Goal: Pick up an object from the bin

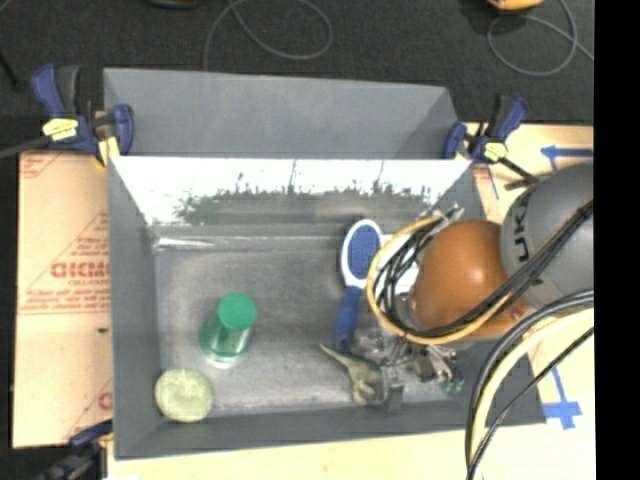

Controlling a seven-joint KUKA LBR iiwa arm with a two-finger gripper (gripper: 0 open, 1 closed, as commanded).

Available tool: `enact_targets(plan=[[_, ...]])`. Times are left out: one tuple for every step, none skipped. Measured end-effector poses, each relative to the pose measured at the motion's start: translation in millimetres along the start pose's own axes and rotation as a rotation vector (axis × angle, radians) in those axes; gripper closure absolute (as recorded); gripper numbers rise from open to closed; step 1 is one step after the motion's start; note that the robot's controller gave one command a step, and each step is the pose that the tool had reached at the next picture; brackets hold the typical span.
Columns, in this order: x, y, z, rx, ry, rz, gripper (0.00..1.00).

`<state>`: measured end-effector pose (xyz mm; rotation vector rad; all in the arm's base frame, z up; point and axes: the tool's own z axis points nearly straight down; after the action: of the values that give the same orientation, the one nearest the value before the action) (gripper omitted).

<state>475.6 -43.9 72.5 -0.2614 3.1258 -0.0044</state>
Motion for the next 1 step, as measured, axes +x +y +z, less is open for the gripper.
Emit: enact_targets(plan=[[0.0,0.0,0.0,0.0,0.0,0.0,1.0]])
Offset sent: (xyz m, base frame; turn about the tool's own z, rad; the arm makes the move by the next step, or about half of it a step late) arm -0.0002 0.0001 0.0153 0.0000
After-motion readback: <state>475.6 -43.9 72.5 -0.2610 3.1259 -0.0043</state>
